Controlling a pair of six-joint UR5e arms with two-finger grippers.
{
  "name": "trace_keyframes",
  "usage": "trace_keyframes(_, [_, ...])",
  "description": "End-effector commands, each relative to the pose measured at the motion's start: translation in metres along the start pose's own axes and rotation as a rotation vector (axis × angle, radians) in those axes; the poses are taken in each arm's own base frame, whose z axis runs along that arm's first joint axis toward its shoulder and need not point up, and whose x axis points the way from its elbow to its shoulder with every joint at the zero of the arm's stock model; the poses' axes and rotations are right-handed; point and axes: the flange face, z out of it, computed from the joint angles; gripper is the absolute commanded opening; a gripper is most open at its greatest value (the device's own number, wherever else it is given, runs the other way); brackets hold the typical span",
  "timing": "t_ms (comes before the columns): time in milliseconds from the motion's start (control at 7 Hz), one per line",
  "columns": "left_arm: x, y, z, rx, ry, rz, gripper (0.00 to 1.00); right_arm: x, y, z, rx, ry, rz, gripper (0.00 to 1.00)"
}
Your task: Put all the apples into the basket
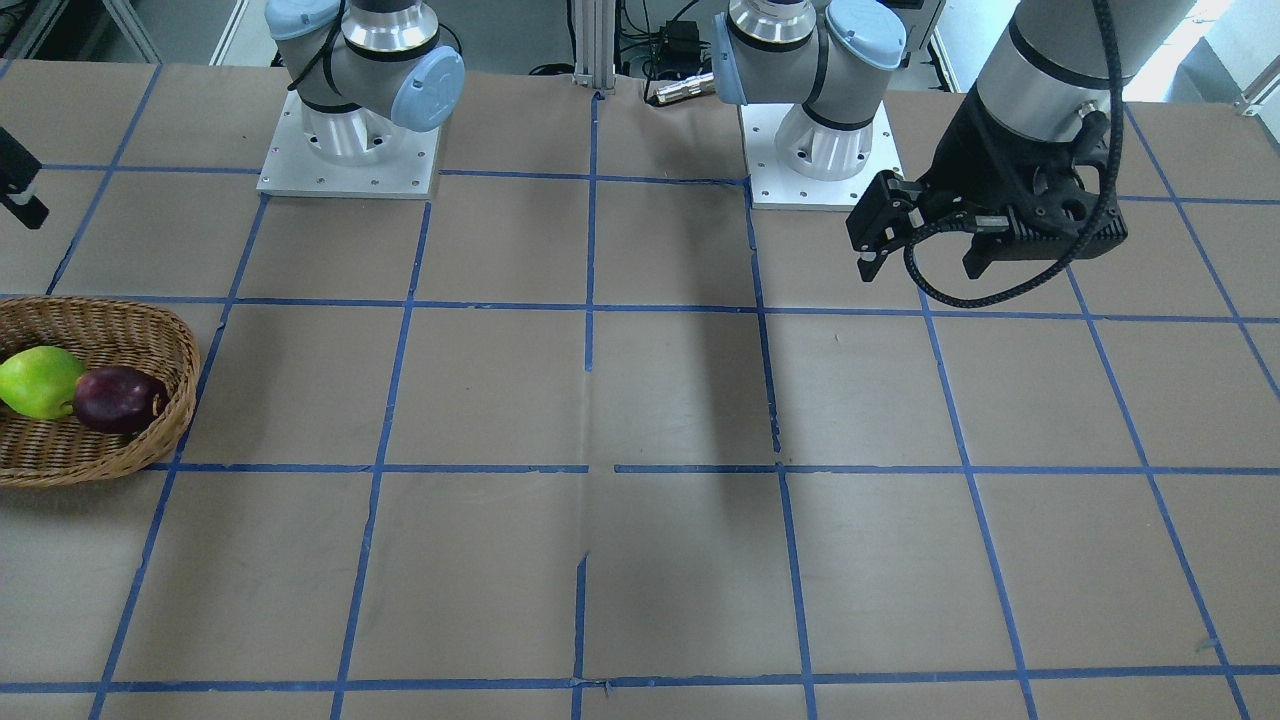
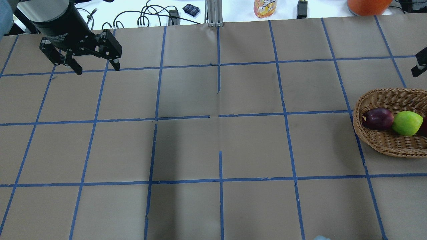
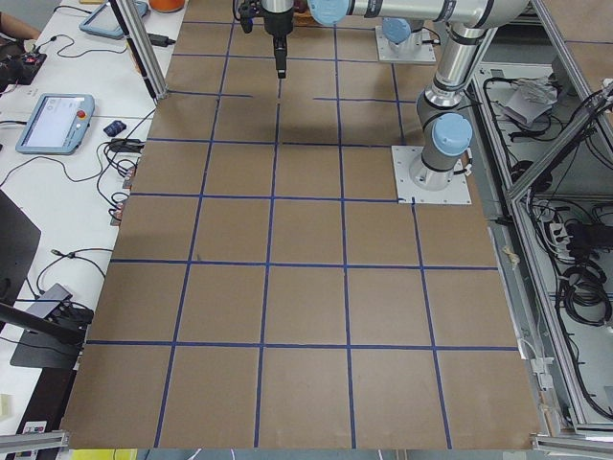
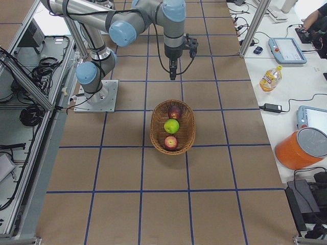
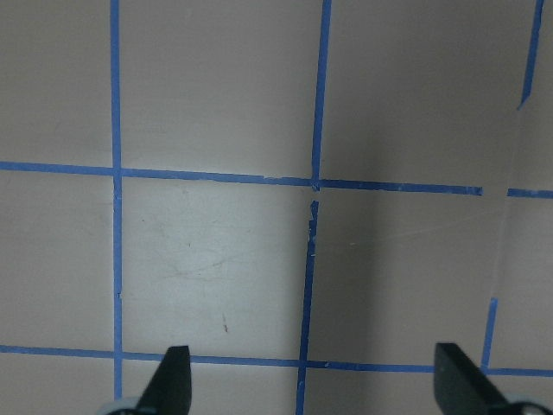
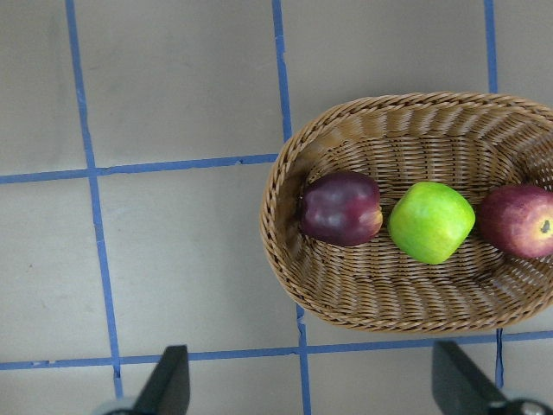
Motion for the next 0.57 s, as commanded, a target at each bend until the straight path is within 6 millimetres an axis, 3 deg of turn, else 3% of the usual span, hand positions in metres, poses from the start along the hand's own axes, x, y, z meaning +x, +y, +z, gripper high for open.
trace_keyframes(0, [0.001, 0.000, 0.000, 0.000, 0.000, -0.001, 1.00, -0.146, 0.004, -0.008, 0.006, 0.001, 0.100, 1.00])
trace_keyframes(143, [0.001, 0.000, 0.000, 0.000, 0.000, -0.001, 1.00, -0.205, 0.010, -0.002, 0.018, -0.007, 0.107, 1.00])
trace_keyframes(286, [0.001, 0.000, 0.000, 0.000, 0.000, -0.001, 1.00, -0.240, 0.011, 0.004, 0.026, -0.007, 0.057, 1.00])
trace_keyframes(429, [0.000, 0.000, 0.000, 0.000, 0.000, -0.003, 1.00, -0.243, 0.009, 0.008, 0.024, 0.023, 0.044, 1.00])
